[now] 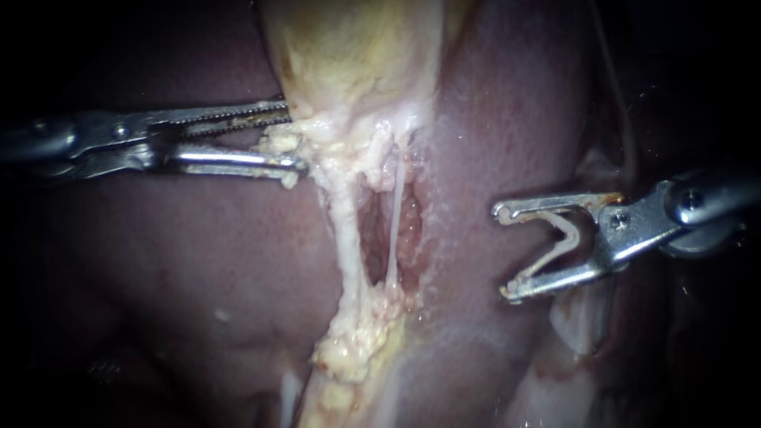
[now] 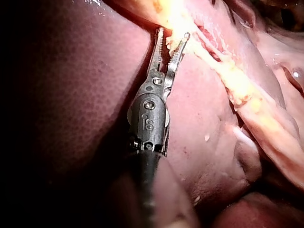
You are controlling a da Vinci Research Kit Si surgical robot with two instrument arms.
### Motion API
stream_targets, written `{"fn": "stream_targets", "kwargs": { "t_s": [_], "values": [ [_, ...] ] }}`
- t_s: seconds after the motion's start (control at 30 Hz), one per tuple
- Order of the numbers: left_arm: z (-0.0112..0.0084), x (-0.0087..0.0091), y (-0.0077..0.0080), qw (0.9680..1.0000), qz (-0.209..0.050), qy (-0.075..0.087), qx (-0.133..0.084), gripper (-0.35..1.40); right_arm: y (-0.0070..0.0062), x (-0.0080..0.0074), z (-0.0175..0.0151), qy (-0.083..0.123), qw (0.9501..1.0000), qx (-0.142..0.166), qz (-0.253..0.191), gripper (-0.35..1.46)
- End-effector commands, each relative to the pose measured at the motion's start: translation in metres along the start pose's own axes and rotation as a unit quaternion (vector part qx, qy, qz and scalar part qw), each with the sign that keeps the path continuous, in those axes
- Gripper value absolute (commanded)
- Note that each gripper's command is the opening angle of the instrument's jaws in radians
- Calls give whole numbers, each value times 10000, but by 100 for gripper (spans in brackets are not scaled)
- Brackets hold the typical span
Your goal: Grabbing gallbladder
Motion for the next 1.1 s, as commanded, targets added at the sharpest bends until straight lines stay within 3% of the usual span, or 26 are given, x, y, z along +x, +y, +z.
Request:
{"fn": "stream_targets", "kwargs": {
  "t_s": [0.03, 0.07, 0.33, 0.47, 0.7, 0.8, 0.93, 1.1],
  "values": [
    [0, -1, 0, 10000, 4, -39, 0, -15, 0, 0, 0, 0, 10000, 0, 0, 49],
    [0, -1, 1, 10000, -23, -53, -1, -33, 0, 0, 0, 0, 10000, 0, 0, 49],
    [-16, -2, 2, 9985, -244, -410, -280, -35, 0, 0, 0, 0, 10000, 1, 0, 49],
    [-29, 14, 2, 9981, -317, -411, -340, -35, 0, 0, -1, 0, 10000, 2, 1, 49],
    [-67, 67, -7, 9963, -496, -410, -567, -35, 0, 1, -2, 2, 10000, 4, 3, 49],
    [-81, 84, -14, 9960, -458, -408, -643, -35, 0, 1, -2, 2, 10000, 4, 3, 49],
    [-93, 93, -21, 9957, -453, -406, -702, -35, 0, 1, -2, 2, 10000, 4, 3, 49],
    [-94, 93, -21, 9956, -450, -404, -713, -35, 0, 1, -2, 2, 10000, 4, 3, 49]
  ]
}}
